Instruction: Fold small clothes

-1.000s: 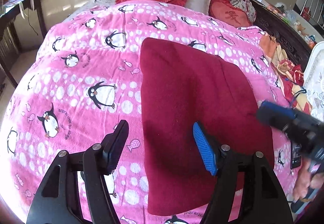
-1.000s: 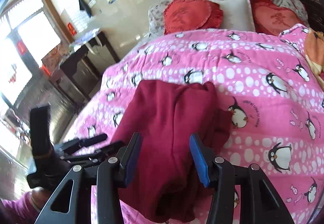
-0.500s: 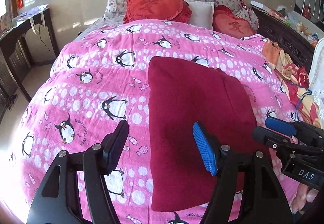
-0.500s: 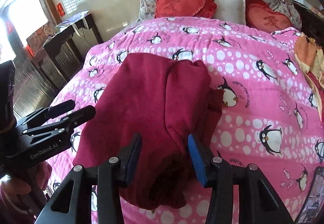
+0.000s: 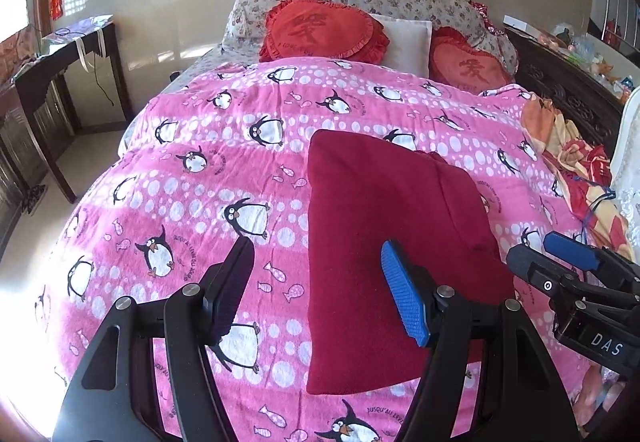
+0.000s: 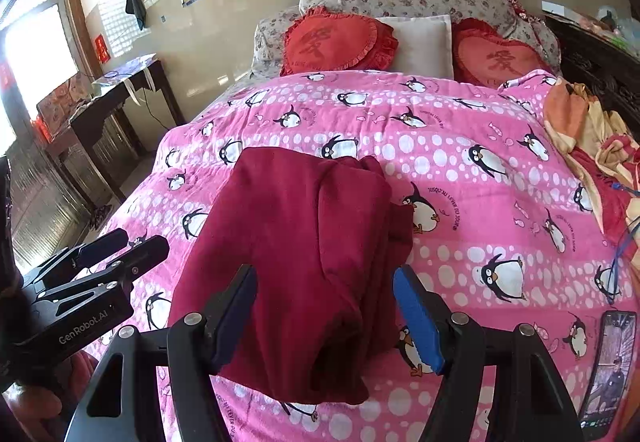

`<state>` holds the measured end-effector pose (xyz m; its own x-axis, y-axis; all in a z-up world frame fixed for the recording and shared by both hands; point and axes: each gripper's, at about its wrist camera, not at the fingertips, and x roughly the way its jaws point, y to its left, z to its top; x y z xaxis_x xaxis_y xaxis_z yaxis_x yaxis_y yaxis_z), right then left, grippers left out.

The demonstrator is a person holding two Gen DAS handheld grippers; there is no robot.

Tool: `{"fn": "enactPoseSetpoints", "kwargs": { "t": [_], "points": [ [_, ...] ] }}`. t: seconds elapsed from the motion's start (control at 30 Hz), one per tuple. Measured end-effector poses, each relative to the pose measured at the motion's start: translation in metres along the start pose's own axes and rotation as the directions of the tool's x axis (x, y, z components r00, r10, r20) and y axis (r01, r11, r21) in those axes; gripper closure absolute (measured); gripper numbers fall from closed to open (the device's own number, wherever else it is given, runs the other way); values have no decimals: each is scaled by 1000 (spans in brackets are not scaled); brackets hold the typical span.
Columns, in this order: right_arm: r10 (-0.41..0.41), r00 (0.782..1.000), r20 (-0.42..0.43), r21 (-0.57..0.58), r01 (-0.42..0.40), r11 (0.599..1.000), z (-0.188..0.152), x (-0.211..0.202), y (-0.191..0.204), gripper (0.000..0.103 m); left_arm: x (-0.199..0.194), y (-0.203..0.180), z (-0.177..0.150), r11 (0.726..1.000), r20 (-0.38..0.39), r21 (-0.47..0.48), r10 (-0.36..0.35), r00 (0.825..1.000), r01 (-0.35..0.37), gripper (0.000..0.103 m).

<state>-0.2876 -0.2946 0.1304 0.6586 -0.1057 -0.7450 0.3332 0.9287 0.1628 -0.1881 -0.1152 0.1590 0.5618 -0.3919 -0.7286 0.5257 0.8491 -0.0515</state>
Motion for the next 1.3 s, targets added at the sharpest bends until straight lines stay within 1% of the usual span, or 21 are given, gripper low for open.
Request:
{"fn": "enactPoseSetpoints", "kwargs": {
  "t": [0.23,0.4,0.63,0.93,1.17,1.3],
  "points": [
    [-12,1000,-9,19,12,1000,-8,-7,3,35,-19,-6,-3,1000,45,23,9,999,-10,36],
    [-22,1000,20,11,22,1000,-11,-19,7,35,-30,-9,-8,999,81,45,4,997,-8,36],
    [-24,1000,15,12,23,1000,-11,-11,6,34,-24,-12,-9,997,70,74,-2,998,-3,36],
    [1,1000,15,4,-1,1000,-1,6,9,34,-18,-7,-6,996,75,85,17,997,-24,36],
    [-3,1000,18,1,3,1000,1,10,8,34,-17,-12,-10,995,75,98,-7,997,-1,36],
    [-16,1000,21,-21,17,1000,0,11,8,34,-18,-15,-13,994,76,112,-14,997,5,36]
  ]
}}
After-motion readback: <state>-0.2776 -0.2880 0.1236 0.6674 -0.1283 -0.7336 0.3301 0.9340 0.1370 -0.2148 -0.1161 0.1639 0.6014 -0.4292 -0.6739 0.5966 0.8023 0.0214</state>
